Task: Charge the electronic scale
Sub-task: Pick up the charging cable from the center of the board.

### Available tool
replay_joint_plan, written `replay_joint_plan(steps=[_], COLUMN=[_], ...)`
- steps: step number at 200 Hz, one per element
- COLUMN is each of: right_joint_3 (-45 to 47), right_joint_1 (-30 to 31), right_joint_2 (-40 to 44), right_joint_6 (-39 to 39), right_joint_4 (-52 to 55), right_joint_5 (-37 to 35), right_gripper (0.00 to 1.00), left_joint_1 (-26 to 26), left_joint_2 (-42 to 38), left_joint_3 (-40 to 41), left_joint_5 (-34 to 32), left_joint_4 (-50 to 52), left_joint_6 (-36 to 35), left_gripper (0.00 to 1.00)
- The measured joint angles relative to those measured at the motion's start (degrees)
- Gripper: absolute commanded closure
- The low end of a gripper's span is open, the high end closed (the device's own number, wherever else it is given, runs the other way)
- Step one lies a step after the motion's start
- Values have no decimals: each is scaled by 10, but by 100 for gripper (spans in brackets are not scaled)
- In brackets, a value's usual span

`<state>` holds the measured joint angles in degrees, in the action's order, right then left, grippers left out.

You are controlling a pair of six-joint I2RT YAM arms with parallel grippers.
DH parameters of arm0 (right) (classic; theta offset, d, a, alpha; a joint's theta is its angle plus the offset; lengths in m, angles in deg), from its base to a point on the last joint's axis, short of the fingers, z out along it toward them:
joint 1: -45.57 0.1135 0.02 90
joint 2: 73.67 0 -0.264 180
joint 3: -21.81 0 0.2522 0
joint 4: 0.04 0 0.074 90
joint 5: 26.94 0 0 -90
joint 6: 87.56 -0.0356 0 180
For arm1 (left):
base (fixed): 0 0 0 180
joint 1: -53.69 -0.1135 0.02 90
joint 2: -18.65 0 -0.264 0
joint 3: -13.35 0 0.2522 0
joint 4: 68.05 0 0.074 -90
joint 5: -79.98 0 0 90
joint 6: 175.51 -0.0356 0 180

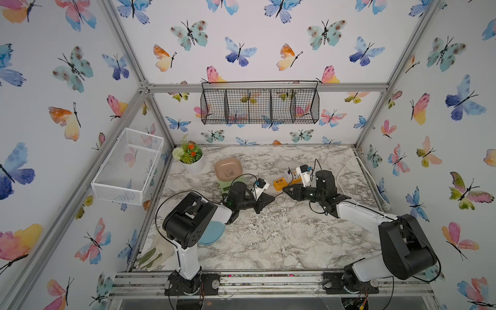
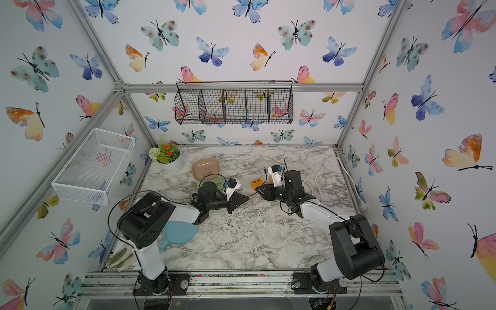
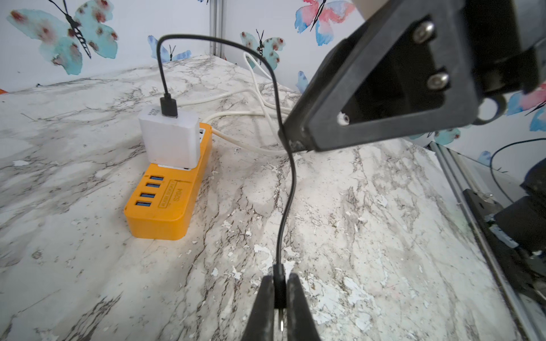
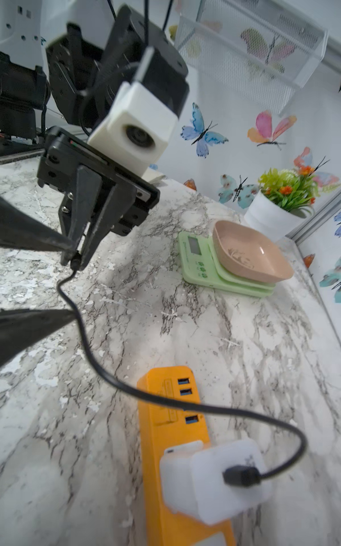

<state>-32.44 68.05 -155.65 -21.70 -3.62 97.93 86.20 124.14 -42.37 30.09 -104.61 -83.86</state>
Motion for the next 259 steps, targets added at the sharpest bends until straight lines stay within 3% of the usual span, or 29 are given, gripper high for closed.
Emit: replay_joint_plan(steps=[16, 54, 102, 139, 183, 219, 259], right_joint_3=[40, 85, 68, -42, -157, -238, -269], right_joint_1=[-5, -31, -44, -44, -44, -44, -44], right_joint_2=[35, 60, 60, 35, -61, -126, -141], right_joint_6=[28, 69, 116, 192, 272, 350, 397], right_joint_4=[-28, -90, -152, -106, 1, 122, 178], right_joint_5=[6, 31, 146, 228, 298, 307, 300], right_gripper=[52, 57, 53, 52, 47, 47, 44], left_joint_1=[-10, -24, -34, -47, -64, -71, -73], left_joint_2=[-4, -19, -26, -26, -23, -8, 9], left_joint_3=[-10, -37, -83, -110, -156, -202, -236], left_joint_5=[28, 87, 140, 174, 219, 247, 262], left_joint_4=[14, 50, 114, 143, 166, 190, 237], left_joint_6=[9, 27, 37, 49, 54, 50, 30], left_gripper=[91, 92, 92, 93, 93, 94, 93])
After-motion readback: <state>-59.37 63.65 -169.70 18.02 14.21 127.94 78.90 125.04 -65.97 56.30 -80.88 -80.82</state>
